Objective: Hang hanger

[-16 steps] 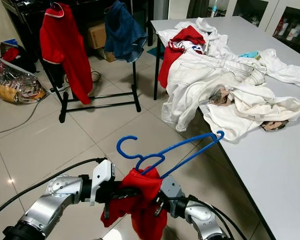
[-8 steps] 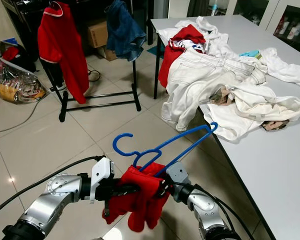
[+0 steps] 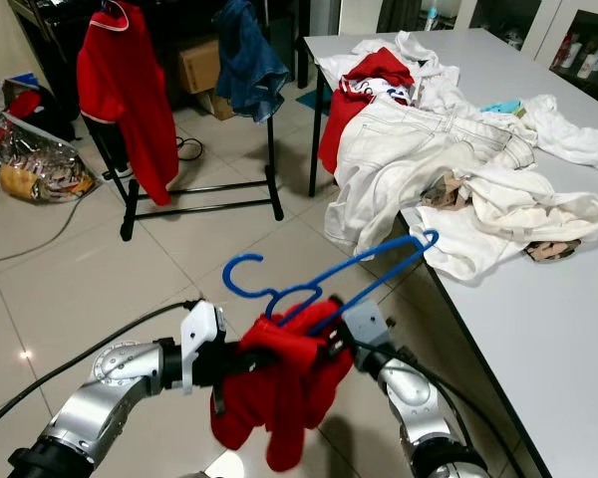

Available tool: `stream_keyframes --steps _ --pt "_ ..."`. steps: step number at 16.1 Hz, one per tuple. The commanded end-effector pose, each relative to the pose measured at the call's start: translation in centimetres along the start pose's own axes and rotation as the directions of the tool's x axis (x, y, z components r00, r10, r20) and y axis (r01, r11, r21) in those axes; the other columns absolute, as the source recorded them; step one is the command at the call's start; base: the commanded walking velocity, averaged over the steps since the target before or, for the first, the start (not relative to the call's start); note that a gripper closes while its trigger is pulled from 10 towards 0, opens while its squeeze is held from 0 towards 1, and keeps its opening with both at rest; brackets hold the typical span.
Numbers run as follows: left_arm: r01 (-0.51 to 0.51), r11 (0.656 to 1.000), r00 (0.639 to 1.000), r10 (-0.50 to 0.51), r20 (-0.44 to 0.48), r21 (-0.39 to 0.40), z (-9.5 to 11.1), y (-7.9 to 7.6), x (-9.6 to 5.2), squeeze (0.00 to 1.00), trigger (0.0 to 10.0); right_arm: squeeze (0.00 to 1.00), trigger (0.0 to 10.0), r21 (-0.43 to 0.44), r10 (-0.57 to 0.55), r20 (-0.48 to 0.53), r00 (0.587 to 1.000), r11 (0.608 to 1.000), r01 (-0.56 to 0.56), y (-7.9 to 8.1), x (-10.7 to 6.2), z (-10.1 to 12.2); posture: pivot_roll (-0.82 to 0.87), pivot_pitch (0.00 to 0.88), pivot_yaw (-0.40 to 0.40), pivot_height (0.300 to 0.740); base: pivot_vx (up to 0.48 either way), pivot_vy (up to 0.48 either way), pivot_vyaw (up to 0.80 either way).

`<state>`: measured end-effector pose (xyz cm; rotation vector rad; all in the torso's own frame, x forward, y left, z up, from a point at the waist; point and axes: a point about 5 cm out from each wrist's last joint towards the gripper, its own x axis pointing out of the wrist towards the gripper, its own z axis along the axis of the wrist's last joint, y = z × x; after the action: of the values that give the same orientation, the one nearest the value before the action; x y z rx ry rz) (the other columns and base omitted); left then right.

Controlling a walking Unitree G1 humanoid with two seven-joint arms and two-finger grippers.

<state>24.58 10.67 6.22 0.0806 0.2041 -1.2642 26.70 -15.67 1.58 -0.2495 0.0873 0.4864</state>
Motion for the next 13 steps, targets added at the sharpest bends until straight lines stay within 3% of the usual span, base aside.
stream_keyframes --steps 1,6,8,10,13 --pt "-0.016 1.0 1.0 0.016 0.012 -0.006 0.2 -0.1 -0.7 0.0 10.0 0.0 0.0 -0.015 -0.19 0.045 0.981 0.982 0.19 -3.3 -0.6 0.9 -0.14 0.0 0.047 0.74 0.0 0.0 0.0" --pt "-0.055 0.998 0.995 0.058 0.087 -0.035 1.3 -0.6 -1.4 0.0 10.0 0.0 0.0 -0.038 -0.287 0.177 0.942 0.954 0.298 -4.5 -1.2 2.8 -0.14 0.0 0.053 0.74 0.0 0.0 0.0" --pt "-0.1 0.99 0.983 0.113 0.143 -0.095 2.1 0.0 -2.0 0.0 10.0 0.0 0.0 -0.077 -0.306 0.204 0.93 0.942 0.327 -5.1 -1.5 3.2 -0.14 0.0 0.055 0.74 0.0 0.0 0.0" --pt "-0.124 0.977 0.97 0.156 0.187 -0.173 2.7 0.4 -2.4 0.0 10.0 0.0 0.0 -0.076 -0.399 0.234 0.887 0.902 0.425 -6.8 -2.2 4.0 -0.14 0.0 0.055 0.74 0.0 0.0 0.0" --pt "-0.148 0.975 0.953 0.186 0.24 -0.165 3.9 0.5 -1.9 0.0 10.0 0.0 0.0 -0.093 -0.375 0.241 0.895 0.909 0.406 -6.1 -1.8 4.3 -0.14 0.0 0.047 0.74 0.0 0.0 0.0"
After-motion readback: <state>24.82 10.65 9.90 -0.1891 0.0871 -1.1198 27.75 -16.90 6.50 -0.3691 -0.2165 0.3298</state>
